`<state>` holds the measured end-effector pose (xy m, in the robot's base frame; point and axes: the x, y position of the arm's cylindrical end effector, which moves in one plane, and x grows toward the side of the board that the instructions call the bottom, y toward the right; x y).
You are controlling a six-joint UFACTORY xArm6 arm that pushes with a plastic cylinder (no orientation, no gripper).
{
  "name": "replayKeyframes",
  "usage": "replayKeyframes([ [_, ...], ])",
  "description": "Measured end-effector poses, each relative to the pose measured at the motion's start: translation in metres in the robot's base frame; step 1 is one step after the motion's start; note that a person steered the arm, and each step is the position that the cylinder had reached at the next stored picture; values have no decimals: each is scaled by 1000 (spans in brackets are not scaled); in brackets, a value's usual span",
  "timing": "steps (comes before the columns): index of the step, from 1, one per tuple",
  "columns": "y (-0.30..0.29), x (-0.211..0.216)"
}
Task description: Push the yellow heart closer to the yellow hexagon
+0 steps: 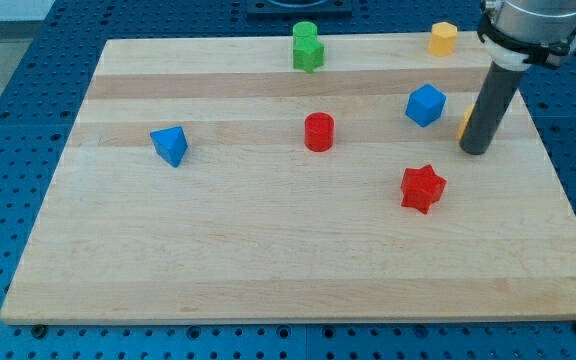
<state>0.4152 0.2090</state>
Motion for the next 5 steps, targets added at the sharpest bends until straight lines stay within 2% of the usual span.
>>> replayKeyframes([
  [2, 0, -12],
  [4, 33, -9],
  [5, 32, -9],
])
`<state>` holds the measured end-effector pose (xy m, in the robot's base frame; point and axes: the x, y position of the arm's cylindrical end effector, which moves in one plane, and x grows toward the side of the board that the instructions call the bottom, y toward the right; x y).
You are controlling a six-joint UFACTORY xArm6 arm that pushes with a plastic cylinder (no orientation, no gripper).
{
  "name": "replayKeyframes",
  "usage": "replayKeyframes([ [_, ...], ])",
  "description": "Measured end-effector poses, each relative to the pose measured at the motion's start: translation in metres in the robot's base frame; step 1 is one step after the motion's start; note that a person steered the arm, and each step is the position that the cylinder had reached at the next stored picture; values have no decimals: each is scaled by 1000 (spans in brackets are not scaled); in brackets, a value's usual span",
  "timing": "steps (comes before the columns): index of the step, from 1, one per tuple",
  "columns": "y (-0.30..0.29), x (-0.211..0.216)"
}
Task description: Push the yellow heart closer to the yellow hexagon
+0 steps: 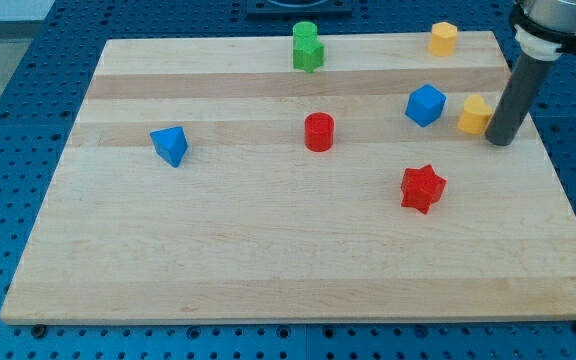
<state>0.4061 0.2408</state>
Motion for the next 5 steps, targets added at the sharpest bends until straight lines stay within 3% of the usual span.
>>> replayKeyframes([
  [5, -6, -38],
])
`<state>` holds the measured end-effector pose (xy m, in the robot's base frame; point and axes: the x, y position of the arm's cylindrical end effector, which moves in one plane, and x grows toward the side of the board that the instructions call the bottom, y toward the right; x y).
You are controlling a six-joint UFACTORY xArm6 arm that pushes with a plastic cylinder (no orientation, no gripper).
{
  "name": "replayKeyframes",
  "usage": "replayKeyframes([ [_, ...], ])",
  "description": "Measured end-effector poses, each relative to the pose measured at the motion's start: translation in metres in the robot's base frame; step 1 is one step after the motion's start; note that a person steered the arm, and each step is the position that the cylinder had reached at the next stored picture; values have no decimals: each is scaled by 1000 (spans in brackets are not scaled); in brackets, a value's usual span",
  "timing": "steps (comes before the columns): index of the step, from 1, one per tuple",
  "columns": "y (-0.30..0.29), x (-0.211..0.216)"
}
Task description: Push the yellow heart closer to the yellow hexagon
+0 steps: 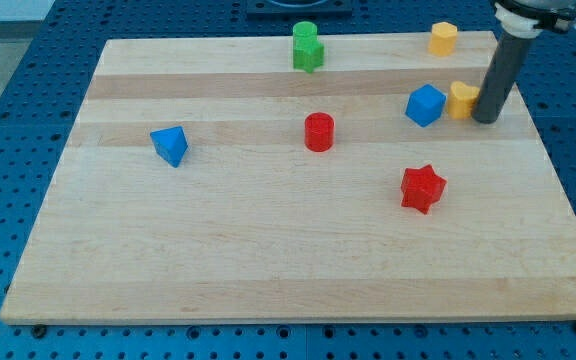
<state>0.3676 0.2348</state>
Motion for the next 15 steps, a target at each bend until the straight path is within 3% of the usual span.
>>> replayKeyframes([
  [6, -57, -27],
  [8, -36, -54],
  [11, -13, -52],
  [15, -27, -85],
])
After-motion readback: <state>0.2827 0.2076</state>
